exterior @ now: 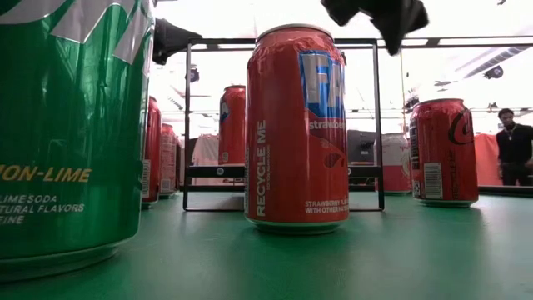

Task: Place canned beverage on shelf
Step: Put the right red soda can on the shelf

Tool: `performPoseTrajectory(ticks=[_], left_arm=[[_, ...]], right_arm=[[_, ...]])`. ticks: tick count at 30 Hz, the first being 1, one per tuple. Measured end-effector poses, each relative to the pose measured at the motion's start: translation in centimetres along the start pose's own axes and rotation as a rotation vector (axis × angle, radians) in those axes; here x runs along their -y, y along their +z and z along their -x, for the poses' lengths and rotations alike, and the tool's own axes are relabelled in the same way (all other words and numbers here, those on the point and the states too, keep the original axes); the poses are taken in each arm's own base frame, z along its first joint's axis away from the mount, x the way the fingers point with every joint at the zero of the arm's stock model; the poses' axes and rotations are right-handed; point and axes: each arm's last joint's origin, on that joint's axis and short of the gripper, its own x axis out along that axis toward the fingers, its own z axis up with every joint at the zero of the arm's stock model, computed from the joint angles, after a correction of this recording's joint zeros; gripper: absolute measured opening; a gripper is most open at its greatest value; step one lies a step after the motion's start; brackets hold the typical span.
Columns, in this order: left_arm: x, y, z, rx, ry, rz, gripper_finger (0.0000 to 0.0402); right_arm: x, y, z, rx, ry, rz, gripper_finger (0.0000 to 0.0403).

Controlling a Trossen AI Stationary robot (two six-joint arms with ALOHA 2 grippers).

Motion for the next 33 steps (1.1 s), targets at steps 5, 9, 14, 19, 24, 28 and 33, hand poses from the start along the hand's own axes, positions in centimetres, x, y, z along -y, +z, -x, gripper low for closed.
performPoseTrajectory(ticks=[5, 9, 14, 19, 24, 28, 33], left_arm=[[0.0, 0.1, 0.0, 0.005, 0.001, 0.004, 0.0000], [0.0, 0.1, 0.0, 0.010, 0.001, 0.005, 0.0000], [0.0, 0.1, 0.0, 0.010, 0.001, 0.006, 0.0000], [0.0, 0.1, 0.0, 0.010, 0.001, 0.006, 0.0000], [0.0, 0.1, 0.0, 0.010, 0.001, 0.006, 0.0000], [0.0, 0.1, 0.0, 0.010, 0.001, 0.006, 0.0000], [0.0, 0.1, 0.0, 0.011, 0.001, 0.006, 0.0000]], right_arm=[[2.4, -2.3, -1.1, -0.032, -0.010, -0.150, 0.0012], [4.1, -3.7, -1.7, 0.043, 0.002, -0.276, 0.0013], [5.0, -4.5, -1.3, 0.151, 0.156, -0.370, 0.0030], [5.5, -4.8, -1.4, 0.158, 0.166, -0.507, 0.0101], [5.0, -4.2, -2.2, 0.151, 0.136, -0.553, 0.0204], [4.6, -3.8, -2.9, 0.115, 0.116, -0.538, 0.0271], [4.3, -3.5, -3.5, 0.087, 0.101, -0.529, 0.0328]])
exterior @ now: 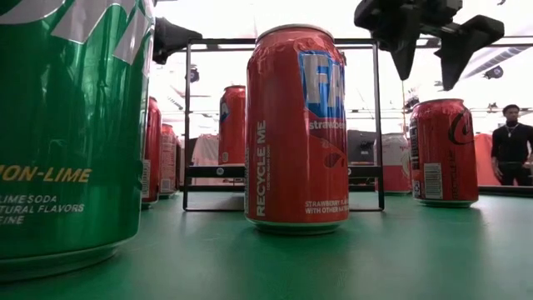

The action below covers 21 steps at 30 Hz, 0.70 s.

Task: Place canned beverage on shelf
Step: Put the right red soda can on the shelf

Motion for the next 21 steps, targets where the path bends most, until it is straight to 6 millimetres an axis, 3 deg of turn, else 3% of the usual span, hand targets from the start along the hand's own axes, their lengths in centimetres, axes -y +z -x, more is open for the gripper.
performPoseTrajectory(ticks=[4, 10, 21], left_arm=[[0.0, 0.0, 0.0, 0.002, 0.000, -0.001, 0.0000], [0.0, 0.0, 0.0, 0.002, 0.000, -0.001, 0.0000], [0.0, 0.0, 0.0, 0.003, 0.000, -0.001, 0.0000]], right_arm=[[0.0, 0.0, 0.0, -0.001, -0.003, -0.006, 0.0348], [0.1, 0.1, -0.3, 0.019, -0.039, -0.020, 0.0344], [-1.3, 0.6, -3.3, -0.032, -0.140, 0.001, 0.0341]])
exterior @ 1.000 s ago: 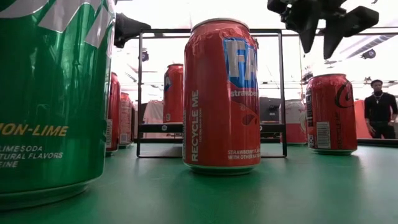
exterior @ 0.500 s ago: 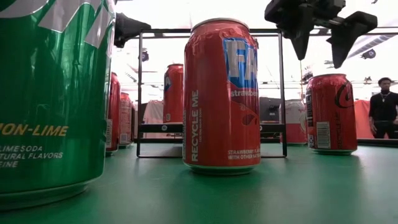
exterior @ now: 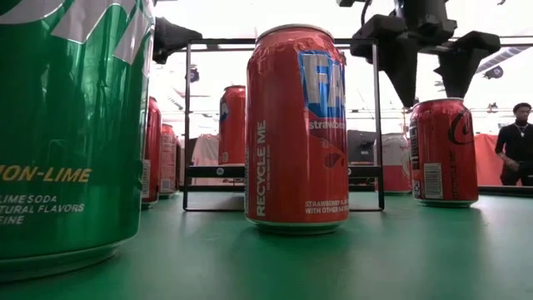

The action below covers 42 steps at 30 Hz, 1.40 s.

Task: Place canned beverage on shelf
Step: Put the right red soda can on the shelf

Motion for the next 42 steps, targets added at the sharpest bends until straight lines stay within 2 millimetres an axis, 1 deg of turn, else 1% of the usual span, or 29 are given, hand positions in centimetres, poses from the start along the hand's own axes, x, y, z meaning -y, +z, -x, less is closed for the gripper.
performPoseTrajectory(ticks=[7, 10, 15, 23, 26, 29, 33, 37, 42], left_arm=[[0.0, 0.0, 0.0, 0.000, 0.000, 0.000, 0.0000], [0.0, 0.0, 0.0, 0.000, 0.000, 0.000, 0.0000], [0.0, 0.0, 0.0, 0.000, 0.000, 0.000, 0.0000], [0.0, 0.0, 0.0, 0.000, 0.000, 0.000, 0.0000], [0.0, 0.0, 0.0, 0.001, 0.000, 0.000, 0.0000], [0.0, 0.0, 0.0, 0.001, 0.001, 0.000, 0.0000], [0.0, 0.1, 0.0, 0.005, 0.001, -0.001, 0.0000], [0.0, 0.1, 0.0, 0.013, 0.001, 0.009, 0.0000], [0.0, 0.1, 0.0, 0.014, 0.001, 0.009, 0.0000]], right_arm=[[-0.8, 0.3, -1.6, -0.035, -0.056, 0.012, 0.0340], [-1.0, 0.4, -2.0, -0.039, -0.071, 0.010, 0.0327], [-1.0, 0.4, -1.9, -0.038, -0.072, -0.008, 0.0285], [-0.9, 0.3, -1.8, -0.040, -0.074, -0.013, 0.0283], [-0.5, 0.5, -1.5, -0.047, -0.085, -0.012, 0.0283], [0.5, 0.9, -0.6, -0.050, -0.095, -0.030, 0.0283], [1.7, 1.4, 1.3, -0.023, -0.060, -0.052, 0.0283], [2.8, 2.3, 4.0, 0.043, 0.025, -0.069, 0.0283], [3.3, 4.2, 7.0, 0.165, 0.109, -0.053, 0.0283]])
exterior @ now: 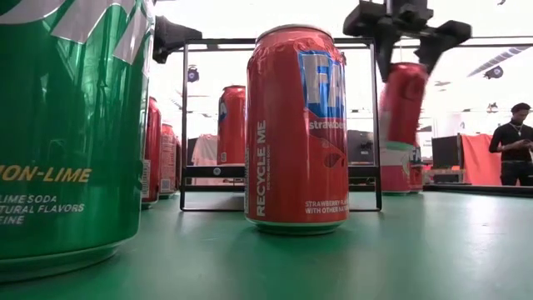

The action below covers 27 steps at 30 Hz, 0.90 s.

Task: Place canned beverage on shelf
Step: Put the right red soda can on the shelf

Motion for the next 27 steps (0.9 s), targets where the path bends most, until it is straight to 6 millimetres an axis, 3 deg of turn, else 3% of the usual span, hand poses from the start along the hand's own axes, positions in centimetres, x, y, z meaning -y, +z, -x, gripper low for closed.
performPoseTrajectory(ticks=[7, 17, 27], left_arm=[[0.0, 0.0, 0.0, 0.000, 0.000, 0.000, 0.0000], [0.0, 0.0, 0.0, 0.000, 0.000, 0.000, 0.0000], [0.0, 0.0, 0.0, 0.000, 0.000, 0.000, 0.0000]], right_arm=[[-1.1, 3.9, 1.6, 0.090, 0.086, 0.070, 0.0283], [-4.1, 8.5, 0.2, 0.058, 0.079, 0.209, 0.0283], [-7.5, 10.8, -1.3, -0.016, -0.033, 0.323, 0.0283]])
